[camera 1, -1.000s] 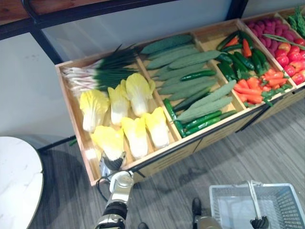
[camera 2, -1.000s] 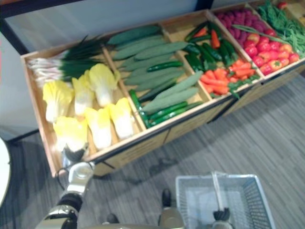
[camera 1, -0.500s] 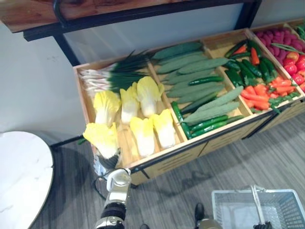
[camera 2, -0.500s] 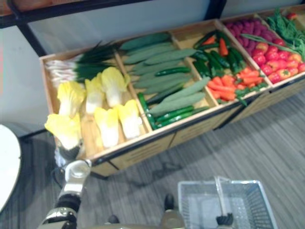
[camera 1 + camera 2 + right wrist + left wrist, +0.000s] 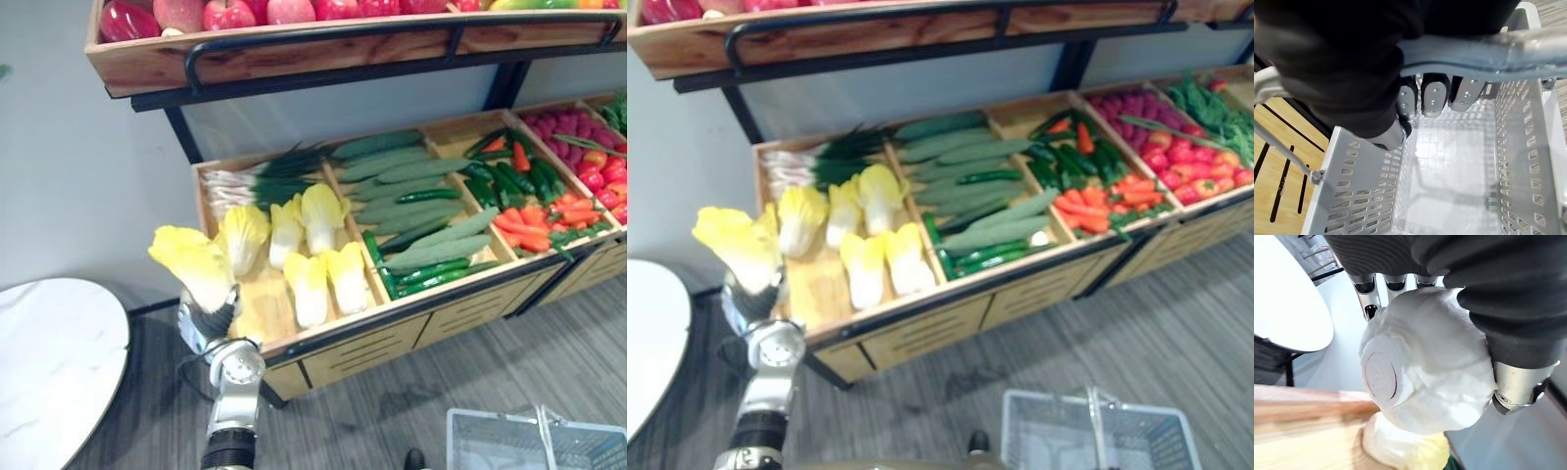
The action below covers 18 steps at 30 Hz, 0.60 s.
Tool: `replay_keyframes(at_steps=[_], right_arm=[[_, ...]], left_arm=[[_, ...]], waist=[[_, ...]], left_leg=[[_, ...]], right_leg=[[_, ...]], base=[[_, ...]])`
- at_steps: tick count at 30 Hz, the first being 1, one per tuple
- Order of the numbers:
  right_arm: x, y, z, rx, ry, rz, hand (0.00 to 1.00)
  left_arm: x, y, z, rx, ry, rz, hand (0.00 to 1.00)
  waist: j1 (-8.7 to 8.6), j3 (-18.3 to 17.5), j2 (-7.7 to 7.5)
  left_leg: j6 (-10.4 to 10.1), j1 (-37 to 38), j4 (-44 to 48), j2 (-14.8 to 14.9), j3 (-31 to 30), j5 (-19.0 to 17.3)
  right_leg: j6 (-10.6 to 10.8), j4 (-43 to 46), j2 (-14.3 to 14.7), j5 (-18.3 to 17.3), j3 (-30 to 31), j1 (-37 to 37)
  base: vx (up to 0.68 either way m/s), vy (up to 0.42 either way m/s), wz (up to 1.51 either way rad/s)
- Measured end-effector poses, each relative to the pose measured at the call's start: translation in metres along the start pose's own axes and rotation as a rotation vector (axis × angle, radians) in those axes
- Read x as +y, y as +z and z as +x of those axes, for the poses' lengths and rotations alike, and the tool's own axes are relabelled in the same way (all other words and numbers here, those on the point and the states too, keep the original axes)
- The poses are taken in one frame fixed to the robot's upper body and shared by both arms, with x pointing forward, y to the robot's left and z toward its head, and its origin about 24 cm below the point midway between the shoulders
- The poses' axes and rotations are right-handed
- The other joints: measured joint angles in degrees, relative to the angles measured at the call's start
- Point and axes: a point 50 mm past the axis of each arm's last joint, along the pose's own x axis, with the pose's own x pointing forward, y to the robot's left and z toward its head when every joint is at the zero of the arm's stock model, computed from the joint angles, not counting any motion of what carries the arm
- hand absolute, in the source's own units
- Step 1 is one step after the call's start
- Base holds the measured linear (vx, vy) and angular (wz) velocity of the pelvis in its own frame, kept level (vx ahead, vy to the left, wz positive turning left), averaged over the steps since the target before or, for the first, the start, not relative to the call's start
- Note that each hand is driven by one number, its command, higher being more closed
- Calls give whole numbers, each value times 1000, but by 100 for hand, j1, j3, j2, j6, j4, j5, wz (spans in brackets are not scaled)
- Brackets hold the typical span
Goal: Pick vegetable in the basket
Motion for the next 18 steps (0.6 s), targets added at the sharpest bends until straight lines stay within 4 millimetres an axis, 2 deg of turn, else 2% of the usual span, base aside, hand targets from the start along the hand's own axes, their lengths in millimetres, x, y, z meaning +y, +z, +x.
replay_keyframes(at_steps=[5, 9, 14, 18], right_arm=[[-7, 10, 5, -25, -3, 4, 100], [-33, 34, 18, -97, -36, -17, 100], [-64, 82, 27, -287, -35, -110, 100], [-77, 110, 24, -427, -32, -205, 100]], left_arm=[[12, 26, 7, -149, -4, -36, 100], [17, 44, 9, -294, -107, -61, 100], [8, 75, -4, -466, -378, -215, 100], [11, 99, -14, -593, -518, -331, 100]], waist=[[1, -72, -66], [-3, -105, -78], [-19, -118, -70], [-27, -120, -57]], left_leg=[[-44, 151, -4, 21, 287, -60], [-88, 292, 2, 42, 704, -151], [-138, 549, 34, 47, 1342, -286], [-156, 674, 136, 44, 1647, -402]], right_leg=[[14, -7, 67, 10, 291, -36], [27, 4, 169, 44, 696, -149], [34, 5, 344, 132, 1345, -288], [34, 23, 402, 173, 1694, -356]], base=[[13, -9, -31], [25, -8, -50], [15, -8, -62], [0, -10, -52]])
